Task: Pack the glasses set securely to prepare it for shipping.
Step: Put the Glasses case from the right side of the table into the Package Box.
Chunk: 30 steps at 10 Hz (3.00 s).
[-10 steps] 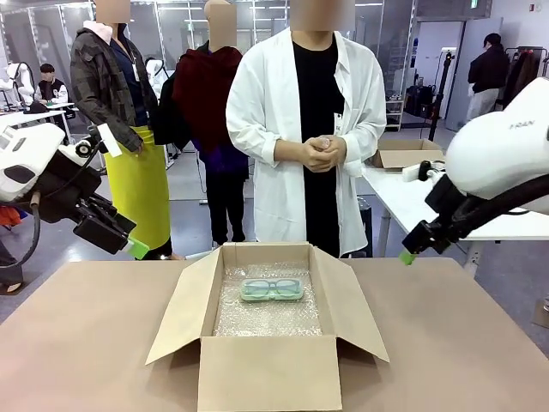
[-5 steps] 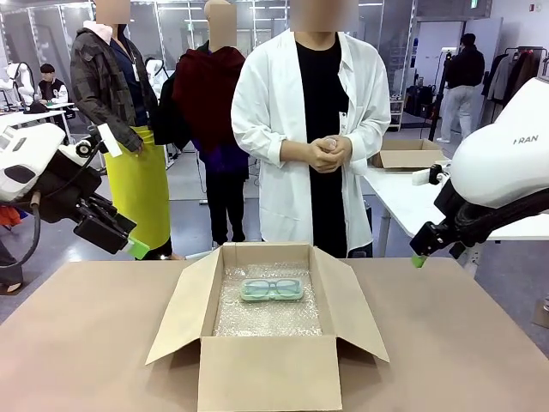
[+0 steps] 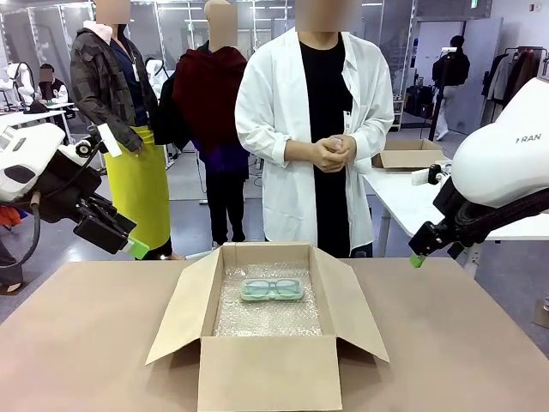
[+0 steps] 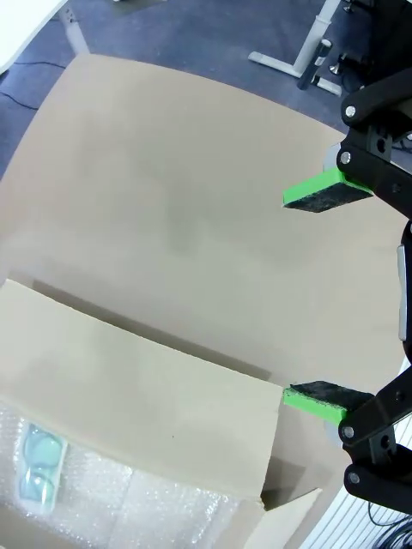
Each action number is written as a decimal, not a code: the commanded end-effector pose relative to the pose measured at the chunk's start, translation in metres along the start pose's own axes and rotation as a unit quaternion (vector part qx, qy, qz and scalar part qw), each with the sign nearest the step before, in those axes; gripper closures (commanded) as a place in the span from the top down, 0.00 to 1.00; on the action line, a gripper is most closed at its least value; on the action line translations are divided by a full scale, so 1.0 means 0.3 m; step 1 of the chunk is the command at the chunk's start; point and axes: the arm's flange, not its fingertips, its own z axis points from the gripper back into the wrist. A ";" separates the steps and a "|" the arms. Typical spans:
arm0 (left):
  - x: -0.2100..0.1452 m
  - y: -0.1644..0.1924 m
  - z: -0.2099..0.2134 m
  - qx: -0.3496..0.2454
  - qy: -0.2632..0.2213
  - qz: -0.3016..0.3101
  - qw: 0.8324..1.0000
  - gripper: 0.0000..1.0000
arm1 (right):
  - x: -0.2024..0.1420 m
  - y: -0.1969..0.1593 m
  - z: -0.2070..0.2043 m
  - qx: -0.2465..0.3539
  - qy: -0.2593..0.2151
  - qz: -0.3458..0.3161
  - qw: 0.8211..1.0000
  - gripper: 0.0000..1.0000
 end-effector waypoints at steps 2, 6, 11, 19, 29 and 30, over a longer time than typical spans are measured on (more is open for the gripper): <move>-0.003 0.001 0.004 -0.008 -0.005 -0.002 1.000 1.00 | -0.002 -0.006 0.000 0.006 -0.004 0.010 1.000 1.00; -0.003 0.001 0.004 -0.008 -0.005 -0.002 1.000 1.00 | -0.002 -0.006 0.000 0.006 -0.004 0.010 1.000 1.00; -0.003 0.001 0.004 -0.008 -0.005 -0.002 1.000 1.00 | -0.002 -0.006 0.000 0.006 -0.004 0.010 1.000 1.00; -0.003 0.001 0.004 -0.008 -0.005 -0.002 1.000 1.00 | -0.002 -0.006 0.000 0.006 -0.004 0.010 1.000 1.00; -0.003 0.001 0.004 -0.008 -0.005 -0.002 1.000 1.00 | -0.002 -0.006 0.000 0.006 -0.004 0.010 1.000 1.00; -0.003 0.001 0.004 -0.008 -0.005 -0.002 1.000 1.00 | -0.002 -0.006 0.000 0.006 -0.004 0.010 1.000 1.00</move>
